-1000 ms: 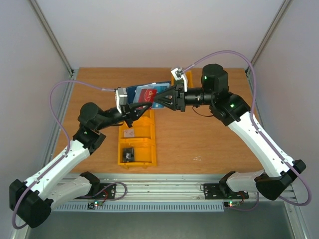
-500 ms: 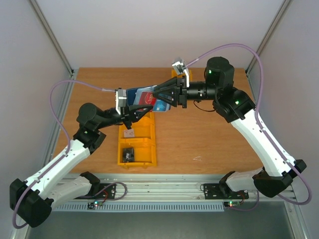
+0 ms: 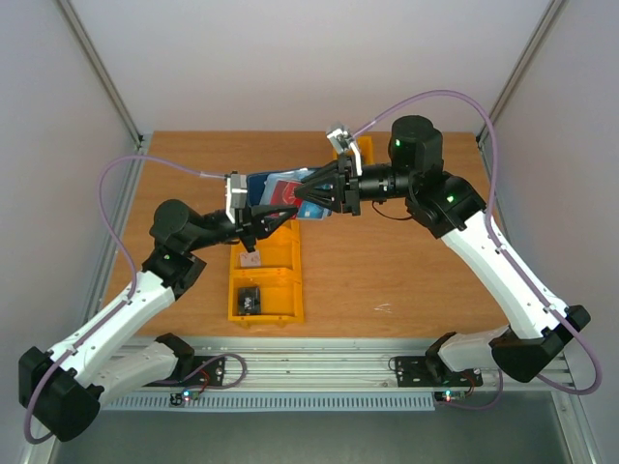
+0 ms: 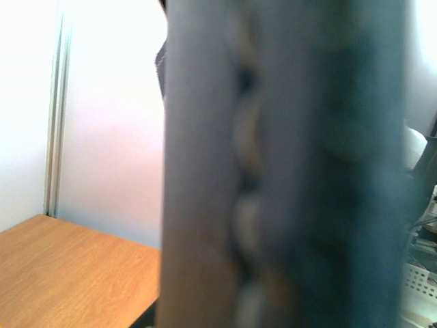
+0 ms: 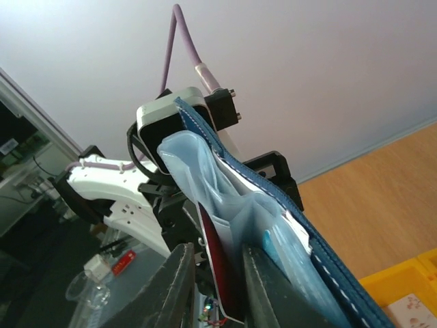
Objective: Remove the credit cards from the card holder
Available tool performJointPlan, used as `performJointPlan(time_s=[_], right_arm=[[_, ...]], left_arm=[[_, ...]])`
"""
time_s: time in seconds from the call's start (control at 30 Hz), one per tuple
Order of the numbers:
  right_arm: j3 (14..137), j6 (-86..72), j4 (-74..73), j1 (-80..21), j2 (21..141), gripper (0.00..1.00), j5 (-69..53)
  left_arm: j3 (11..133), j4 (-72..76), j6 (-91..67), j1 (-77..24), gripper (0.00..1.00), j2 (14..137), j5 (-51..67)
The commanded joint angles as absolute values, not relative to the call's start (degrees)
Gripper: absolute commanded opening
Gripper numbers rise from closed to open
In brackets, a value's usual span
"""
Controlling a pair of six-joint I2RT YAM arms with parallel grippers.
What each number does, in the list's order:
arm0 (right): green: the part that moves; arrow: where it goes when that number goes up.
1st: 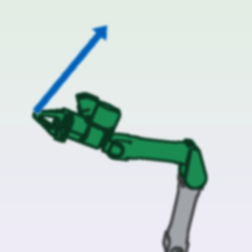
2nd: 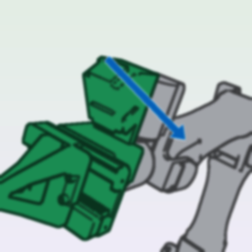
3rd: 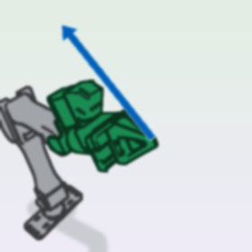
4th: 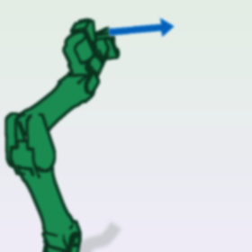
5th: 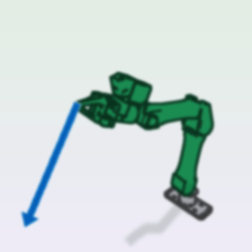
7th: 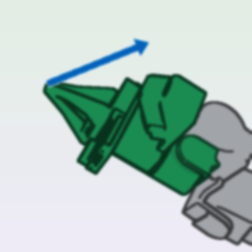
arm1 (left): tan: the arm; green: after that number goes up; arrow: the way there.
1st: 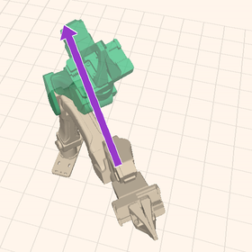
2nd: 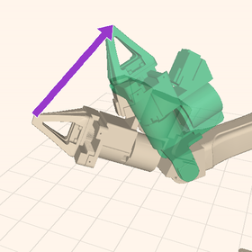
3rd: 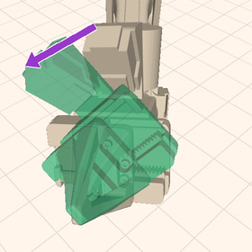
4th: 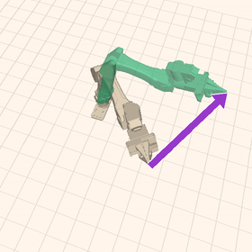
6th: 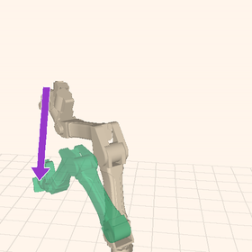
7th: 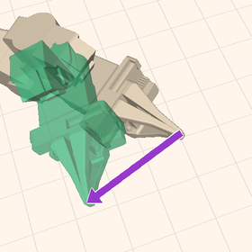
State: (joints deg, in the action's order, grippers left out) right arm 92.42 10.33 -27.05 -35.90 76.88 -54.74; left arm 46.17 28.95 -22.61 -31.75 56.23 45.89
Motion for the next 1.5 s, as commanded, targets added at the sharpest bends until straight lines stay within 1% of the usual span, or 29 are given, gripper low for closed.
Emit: performJointPlan(time_s=[0.0, 0.03, 0.07, 0.2, 0.23, 0.27, 0.3, 0.33, 0.37, 0.47, 0.53, 0.6, 0.67, 0.73, 0.77, 0.83, 0.87, 0.9, 0.93, 1.0, 1.03, 1.1, 1.2, 1.33, 1.47], right_arm=[[91.3, 8.3, -29.0, -35.9, 77.6, 0.11, -56.3], [91.3, 8.1, -28.4, -35.9, 77.6, 0.03, -56.3], [91.3, 7.9, -27.8, -35.9, 77.5, 0.01, -56.4], [92.5, 9.9, -29.6, -35.9, 77.5, 0.01, -55.0], [93.5, 11.7, -31.9, -35.9, 77.6, 0.01, -54.1], [94.9, 13.8, -34.8, -35.8, 77.8, 0.01, -53.1], [96.2, 16.0, -38.0, -35.7, 78.0, 0.01, -52.0], [97.7, 18.1, -41.2, -35.7, 78.3, 0.01, -51.2], [99.4, 19.9, -44.3, -35.7, 78.7, 0.01, -50.3], [104.0, 24.6, -53.7, -35.7, 80.4, 0.01, -49.8], [106.8, 26.4, -57.6, -35.7, 81.8, 0.01, -49.9], [108.5, 27.2, -59.5, -35.7, 83.0, 0.01, -50.5], [110.3, 28.0, -60.8, -35.7, 83.9, 0.01, -50.5], [110.9, 27.7, -60.2, -35.6, 84.3, 0.01, -50.4], [110.9, 27.2, -59.2, -35.7, 84.4, 0.01, -50.8], [110.6, 25.9, -57.4, -35.7, 84.5, 0.01, -51.3], [110.1, 25.5, -56.9, -35.7, 84.4, 0.06, -51.4], [109.3, 25.2, -56.3, -35.6, 84.1, 0.14, -51.0], [108.0, 25.1, -55.5, -35.7, 83.6, 0.18, -50.9], [103.6, 23.8, -51.4, -35.0, 81.8, 0.23, -52.6], [100.8, 22.1, -48.4, -34.3, 80.7, 0.24, -53.5], [96.5, 19.1, -44.2, -33.3, 79.6, 0.24, -55.2], [94.7, 17.1, -42.0, -33.3, 79.7, 0.23, -56.3], [91.8, 14.6, -38.0, -33.3, 79.3, 0.16, -56.6], [91.0, 12.3, -34.5, -33.3, 79.3, 0.13, -56.9]], left_arm=[[47.6, 35.3, -22.6, -32.4, 0.00, 54.9, 47.2], [47.6, 35.4, -22.5, -32.4, 0.00, 55.0, 47.3], [47.7, 35.3, -22.5, -32.4, 0.00, 55.0, 47.2], [47.8, 34.7, -23.0, -32.4, 0.00, 54.9, 46.7], [47.8, 34.3, -23.1, -32.4, 0.07, 54.8, 46.4], [47.7, 34.0, -23.3, -32.4, 0.21, 54.6, 46.2], [47.7, 33.7, -23.4, -32.2, 0.30, 54.4, 46.1], [47.6, 33.6, -23.5, -31.9, 0.36, 54.3, 46.0], [47.5, 33.4, -24.0, -31.6, 0.38, 54.0, 45.7], [47.0, 32.3, -25.5, -30.7, 0.39, 53.5, 45.4], [46.7, 31.5, -26.4, -30.3, 0.37, 53.2, 45.3], [46.6, 30.9, -27.2, -30.2, 0.31, 53.1, 45.6], [46.6, 30.6, -27.3, -30.1, 0.20, 53.2, 45.9], [46.6, 30.1, -27.1, -30.1, 0.03, 53.3, 46.3], [46.6, 30.0, -27.0, -30.1, 0.00, 53.3, 46.4], [46.6, 30.1, -26.7, -30.1, 0.00, 53.3, 46.3], [46.5, 30.1, -26.6, -30.1, 0.00, 53.3, 45.9], [46.3, 30.2, -26.5, -30.1, 0.00, 53.0, 45.2], [46.1, 30.4, -26.3, -30.0, 0.00, 52.7, 44.3], [45.8, 30.6, -26.5, -29.7, 0.00, 52.1, 42.5], [45.7, 30.9, -26.6, -29.6, 0.00, 52.0, 42.4], [45.7, 31.4, -26.4, -29.4, 0.00, 51.8, 43.3], [45.5, 31.7, -26.3, -29.4, 0.00, 51.8, 43.4], [45.4, 31.8, -26.3, -29.3, 0.00, 51.9, 43.5], [45.5, 31.5, -26.6, -29.4, 0.00, 51.9, 43.5]])
